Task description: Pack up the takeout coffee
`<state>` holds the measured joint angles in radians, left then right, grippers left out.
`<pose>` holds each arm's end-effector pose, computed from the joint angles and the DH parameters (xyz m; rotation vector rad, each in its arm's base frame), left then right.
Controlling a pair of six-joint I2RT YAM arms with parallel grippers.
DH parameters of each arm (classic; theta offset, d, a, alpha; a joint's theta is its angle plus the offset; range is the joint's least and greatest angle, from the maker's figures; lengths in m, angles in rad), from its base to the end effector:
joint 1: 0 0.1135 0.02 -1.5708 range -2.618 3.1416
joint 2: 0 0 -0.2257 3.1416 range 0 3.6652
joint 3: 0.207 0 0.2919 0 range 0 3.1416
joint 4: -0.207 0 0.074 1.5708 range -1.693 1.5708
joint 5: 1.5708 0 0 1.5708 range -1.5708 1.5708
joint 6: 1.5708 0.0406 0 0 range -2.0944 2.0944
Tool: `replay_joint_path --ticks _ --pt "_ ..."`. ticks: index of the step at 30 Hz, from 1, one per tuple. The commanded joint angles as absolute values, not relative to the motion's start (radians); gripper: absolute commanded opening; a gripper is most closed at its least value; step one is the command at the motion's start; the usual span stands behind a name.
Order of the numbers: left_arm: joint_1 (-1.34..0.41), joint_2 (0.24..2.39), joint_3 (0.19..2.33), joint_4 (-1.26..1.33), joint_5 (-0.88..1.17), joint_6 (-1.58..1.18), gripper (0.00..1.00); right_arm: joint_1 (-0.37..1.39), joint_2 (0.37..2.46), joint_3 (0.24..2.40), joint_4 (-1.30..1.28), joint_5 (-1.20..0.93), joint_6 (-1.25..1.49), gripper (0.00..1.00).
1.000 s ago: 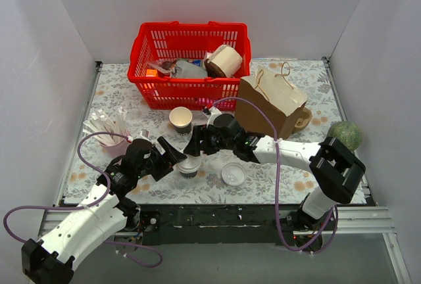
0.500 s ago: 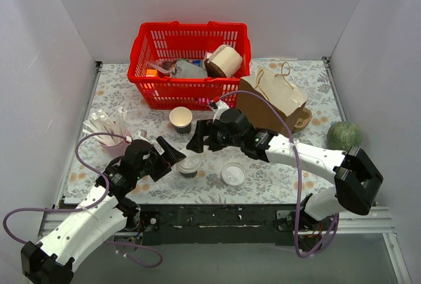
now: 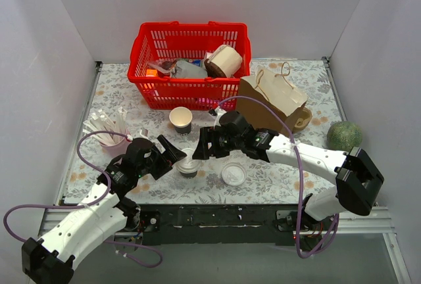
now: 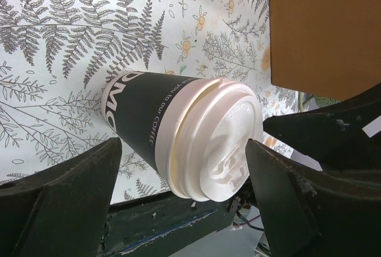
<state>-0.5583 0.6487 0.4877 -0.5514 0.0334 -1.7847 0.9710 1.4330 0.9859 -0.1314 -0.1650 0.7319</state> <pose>0.1846 -0.1169 0.1884 -1.4887 2.1503 -1.1197 0.2022 0.3075 0.2053 -0.3890 2.3467 1.0971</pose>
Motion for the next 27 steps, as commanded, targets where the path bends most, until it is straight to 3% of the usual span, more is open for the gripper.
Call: replay_joint_path --ticks 1,16,27 --pt "-0.552 0.652 0.525 -0.534 0.018 -1.775 0.85 0.979 1.446 1.005 -0.092 -0.225 0.747 0.73" --pt "-0.552 0.640 0.525 -0.512 0.015 -1.790 0.80 0.986 1.494 1.025 -0.063 -0.258 0.752 0.58" --pt "-0.552 0.650 0.511 -0.469 0.057 -1.798 0.75 0.988 1.525 1.040 -0.072 -0.253 0.749 0.55"
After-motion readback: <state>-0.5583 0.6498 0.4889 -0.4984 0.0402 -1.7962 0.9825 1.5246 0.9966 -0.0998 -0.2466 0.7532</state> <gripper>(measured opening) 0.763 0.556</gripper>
